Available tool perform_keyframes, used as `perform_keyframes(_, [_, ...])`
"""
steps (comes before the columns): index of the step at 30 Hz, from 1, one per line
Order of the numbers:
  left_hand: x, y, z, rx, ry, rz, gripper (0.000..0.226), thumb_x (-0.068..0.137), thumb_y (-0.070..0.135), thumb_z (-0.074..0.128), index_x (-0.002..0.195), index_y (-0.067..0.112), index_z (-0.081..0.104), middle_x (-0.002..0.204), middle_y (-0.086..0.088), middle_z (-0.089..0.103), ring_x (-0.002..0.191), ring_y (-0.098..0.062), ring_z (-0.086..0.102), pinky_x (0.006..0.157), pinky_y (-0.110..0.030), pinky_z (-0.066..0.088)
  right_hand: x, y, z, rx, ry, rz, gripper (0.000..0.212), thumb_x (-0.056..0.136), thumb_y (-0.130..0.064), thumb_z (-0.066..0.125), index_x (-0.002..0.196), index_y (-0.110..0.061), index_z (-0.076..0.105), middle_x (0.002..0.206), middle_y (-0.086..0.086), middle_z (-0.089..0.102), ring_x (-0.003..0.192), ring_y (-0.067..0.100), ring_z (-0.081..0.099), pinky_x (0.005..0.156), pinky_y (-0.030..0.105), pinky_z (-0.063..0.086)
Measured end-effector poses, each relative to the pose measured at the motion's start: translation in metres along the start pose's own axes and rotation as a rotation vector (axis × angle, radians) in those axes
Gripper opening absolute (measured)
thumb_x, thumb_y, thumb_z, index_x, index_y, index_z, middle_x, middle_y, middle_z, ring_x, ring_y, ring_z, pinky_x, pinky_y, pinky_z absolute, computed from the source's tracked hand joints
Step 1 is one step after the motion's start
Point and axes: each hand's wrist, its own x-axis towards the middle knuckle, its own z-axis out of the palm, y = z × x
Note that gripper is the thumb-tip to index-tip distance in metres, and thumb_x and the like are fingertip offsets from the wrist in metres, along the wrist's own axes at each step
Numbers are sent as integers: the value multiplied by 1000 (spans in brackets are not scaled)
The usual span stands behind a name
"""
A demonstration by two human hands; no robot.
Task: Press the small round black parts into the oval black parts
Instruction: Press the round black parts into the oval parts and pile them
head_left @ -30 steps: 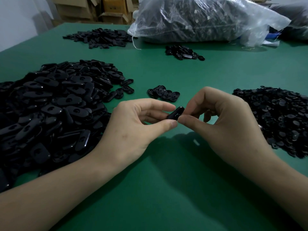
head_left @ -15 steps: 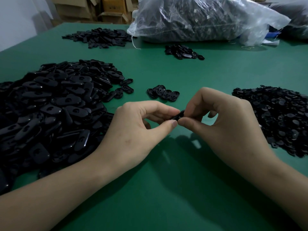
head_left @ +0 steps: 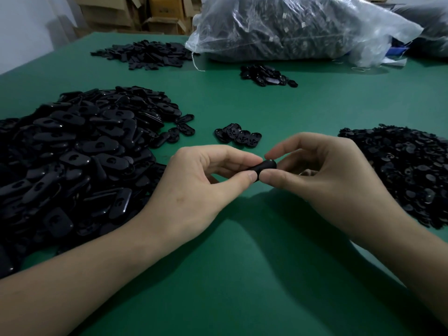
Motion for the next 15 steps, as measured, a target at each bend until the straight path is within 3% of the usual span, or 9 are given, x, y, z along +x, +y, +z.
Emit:
perform_keyframes(2, [1, 0, 0, -33, -11, -15, 18, 89, 16, 78, 100, 29, 81, 93, 11, 80, 90, -10, 75, 89, -50, 60, 0, 1, 1, 69, -20, 29, 25, 71, -39, 85, 89, -25, 75, 75, 0, 76, 68, 26, 69, 67, 40, 53])
perform_keyframes(3, [1, 0, 0, -44, -19, -20, 17, 88, 16, 78, 101, 28, 81, 93, 10, 80, 91, -10, 75, 90, -49, 60, 0, 1, 1, 91, -28, 36, 24, 72, -37, 85, 88, -23, 75, 75, 1, 76, 70, 29, 70, 68, 41, 54])
perform_keyframes(7, [1, -1, -1, -89, -45, -33, 16, 88, 14, 79, 99, 26, 80, 93, 8, 80, 90, -10, 76, 86, -31, 61, 0, -1, 0, 235, -84, 75, 28, 66, -36, 85, 85, -18, 76, 76, 5, 76, 64, 15, 67, 66, 27, 55])
perform_keyframes(10, [2, -1, -2, -124, -59, -35, 16, 89, 11, 79, 97, 25, 80, 91, 7, 80, 88, -8, 75, 76, -13, 54, 0, -1, 1, 316, -105, 114, 28, 63, -32, 86, 83, -16, 76, 73, 5, 74, 63, 14, 65, 64, 22, 54])
perform_keyframes(15, [2, 0, -1, -119, -46, -2, 13, 83, 19, 81, 94, 26, 79, 91, 7, 80, 88, -11, 75, 82, -23, 59, -2, -4, 4, 424, -113, 154, 24, 62, -28, 86, 81, -16, 76, 72, 3, 72, 64, 11, 65, 62, 17, 53])
